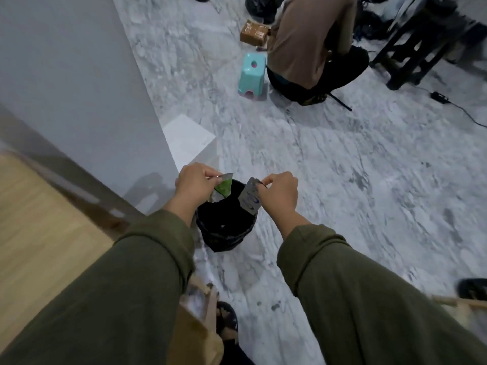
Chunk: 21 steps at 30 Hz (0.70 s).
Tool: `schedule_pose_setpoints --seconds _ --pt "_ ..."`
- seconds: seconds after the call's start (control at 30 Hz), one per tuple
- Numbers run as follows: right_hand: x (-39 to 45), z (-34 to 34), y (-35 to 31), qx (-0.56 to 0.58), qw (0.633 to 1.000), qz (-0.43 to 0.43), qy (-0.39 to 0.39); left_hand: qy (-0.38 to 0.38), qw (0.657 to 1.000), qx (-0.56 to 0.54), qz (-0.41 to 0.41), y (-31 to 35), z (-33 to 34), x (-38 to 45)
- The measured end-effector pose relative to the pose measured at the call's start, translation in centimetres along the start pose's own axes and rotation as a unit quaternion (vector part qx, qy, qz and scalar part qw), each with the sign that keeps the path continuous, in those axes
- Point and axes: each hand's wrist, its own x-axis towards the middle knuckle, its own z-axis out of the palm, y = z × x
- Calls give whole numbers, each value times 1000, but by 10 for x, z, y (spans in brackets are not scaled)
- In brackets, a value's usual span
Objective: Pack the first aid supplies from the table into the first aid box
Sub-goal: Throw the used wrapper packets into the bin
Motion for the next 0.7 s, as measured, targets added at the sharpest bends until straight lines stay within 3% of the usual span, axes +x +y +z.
schedule_pose_setpoints --seconds 0.27,0.43,0.7 --pt "49 59 23 -19 998 4 -68 -33 999 29 -25 -36 46 52" --pt "57 85 30 -35 988 8 -150 -91 987 126 -37 -55 60 64" --pt "36 44 0 -75 980 -22 -182 -106 980 163 -42 -39 26 35"
